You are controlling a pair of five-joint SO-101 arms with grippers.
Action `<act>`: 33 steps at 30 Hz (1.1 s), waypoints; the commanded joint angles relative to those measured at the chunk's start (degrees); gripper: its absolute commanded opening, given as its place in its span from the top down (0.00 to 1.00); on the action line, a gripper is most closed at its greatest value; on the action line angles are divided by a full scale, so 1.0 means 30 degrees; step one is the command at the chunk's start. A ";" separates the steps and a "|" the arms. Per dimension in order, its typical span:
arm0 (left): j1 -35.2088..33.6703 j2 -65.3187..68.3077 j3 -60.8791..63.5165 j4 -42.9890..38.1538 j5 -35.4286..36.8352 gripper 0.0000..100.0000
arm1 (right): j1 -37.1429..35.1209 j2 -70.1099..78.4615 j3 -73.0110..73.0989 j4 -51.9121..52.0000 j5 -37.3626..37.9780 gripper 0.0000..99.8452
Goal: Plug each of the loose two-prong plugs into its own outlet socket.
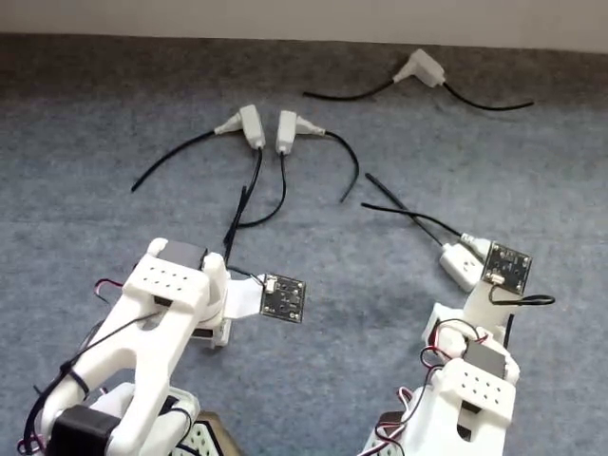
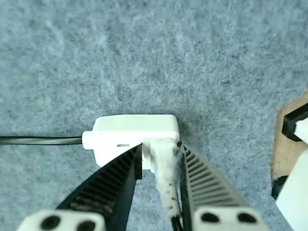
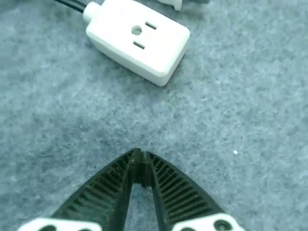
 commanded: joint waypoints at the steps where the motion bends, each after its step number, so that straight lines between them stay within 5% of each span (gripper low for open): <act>1: 0.0278 -0.0337 -0.1216 -0.0440 0.1143 0.87 | -0.0161 -0.0190 -0.0073 -0.0337 0.0234 0.99; 7: 0.0278 -0.0337 -0.4440 0.0527 0.1934 0.87 | -0.0161 -0.0190 -0.0103 -0.0308 0.0234 0.99; 14: 0.0689 -0.0366 -1.0828 0.5421 0.1934 0.87 | -0.0366 -0.0190 -0.0132 -0.0308 0.0234 0.99; 20: 0.0571 -0.0366 -1.8359 0.8967 0.2022 0.87 | -0.2799 -0.0103 -0.0161 -0.0190 0.0879 0.99; 26: -0.0513 -0.0366 -2.5128 0.9524 0.6388 0.87 | -0.4440 -0.0073 -0.2388 0.1480 0.1377 0.91; 33: -0.4088 -0.0366 -2.7238 0.9553 0.9319 0.87 | -0.6667 -0.0015 -0.8161 0.5934 0.1289 0.89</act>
